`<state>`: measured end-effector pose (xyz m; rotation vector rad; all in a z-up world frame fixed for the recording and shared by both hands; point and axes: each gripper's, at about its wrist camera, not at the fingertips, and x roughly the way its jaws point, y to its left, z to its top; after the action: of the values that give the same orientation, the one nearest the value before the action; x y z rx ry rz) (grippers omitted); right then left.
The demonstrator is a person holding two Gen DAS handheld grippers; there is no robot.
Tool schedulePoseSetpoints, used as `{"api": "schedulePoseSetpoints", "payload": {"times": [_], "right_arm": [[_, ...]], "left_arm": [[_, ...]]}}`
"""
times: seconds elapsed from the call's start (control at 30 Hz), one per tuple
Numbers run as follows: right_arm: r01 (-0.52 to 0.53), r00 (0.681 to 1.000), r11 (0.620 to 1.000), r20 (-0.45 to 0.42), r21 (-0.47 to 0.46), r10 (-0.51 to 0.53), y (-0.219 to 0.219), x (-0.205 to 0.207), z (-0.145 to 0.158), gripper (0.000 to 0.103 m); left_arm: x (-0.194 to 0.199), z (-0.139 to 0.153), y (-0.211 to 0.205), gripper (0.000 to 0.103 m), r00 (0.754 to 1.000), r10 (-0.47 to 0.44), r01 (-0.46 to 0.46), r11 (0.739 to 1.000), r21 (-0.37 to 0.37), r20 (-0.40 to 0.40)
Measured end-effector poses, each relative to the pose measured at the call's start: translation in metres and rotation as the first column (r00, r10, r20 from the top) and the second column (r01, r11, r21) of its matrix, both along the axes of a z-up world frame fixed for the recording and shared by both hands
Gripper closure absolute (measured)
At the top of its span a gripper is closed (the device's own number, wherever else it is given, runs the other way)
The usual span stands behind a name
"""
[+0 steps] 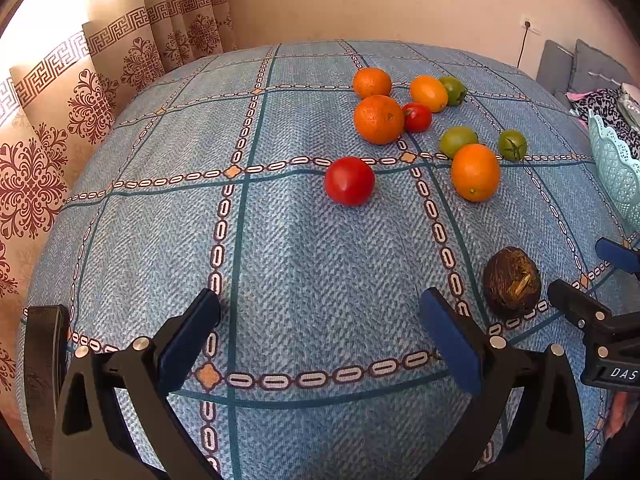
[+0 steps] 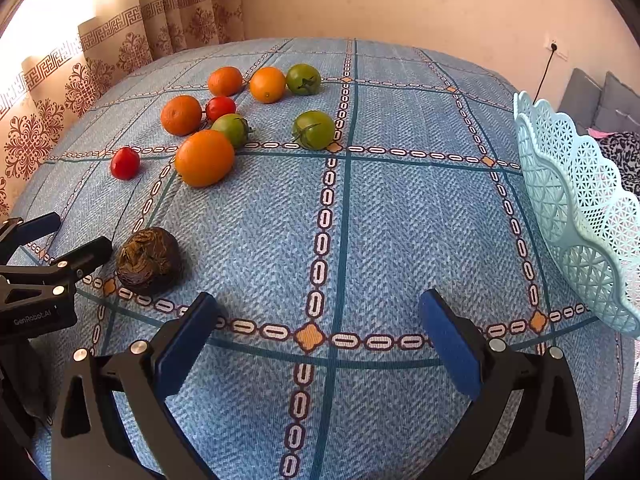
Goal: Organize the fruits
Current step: 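Move the right gripper toward the dark brown round fruit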
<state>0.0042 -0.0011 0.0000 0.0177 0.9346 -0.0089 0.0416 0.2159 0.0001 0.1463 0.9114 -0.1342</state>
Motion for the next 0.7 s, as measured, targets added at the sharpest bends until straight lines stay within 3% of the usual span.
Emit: {"api": "schedulePoseSetpoints", "payload": {"times": [0.3,0.43,0.7], "right_arm": [[-0.002,1.000,1.000,0.015,0.003,0.002,0.001,-0.006,0.002,0.005],[-0.026,0.998,0.999,0.051,0.031,0.025,0.001,-0.014,0.009,0.005],[-0.088,0.992,0.990,0.104,0.112,0.076,0.016,-0.019,0.022,0.005]], "left_arm": [[0.001,0.002,0.004,0.002,1.000,-0.008,0.008,1.000,-0.022,-0.003],[0.001,0.005,0.009,0.002,1.000,-0.014,0.013,0.998,-0.061,-0.007],[-0.002,0.012,0.018,0.002,1.000,0.004,-0.003,0.999,-0.047,0.024]]}}
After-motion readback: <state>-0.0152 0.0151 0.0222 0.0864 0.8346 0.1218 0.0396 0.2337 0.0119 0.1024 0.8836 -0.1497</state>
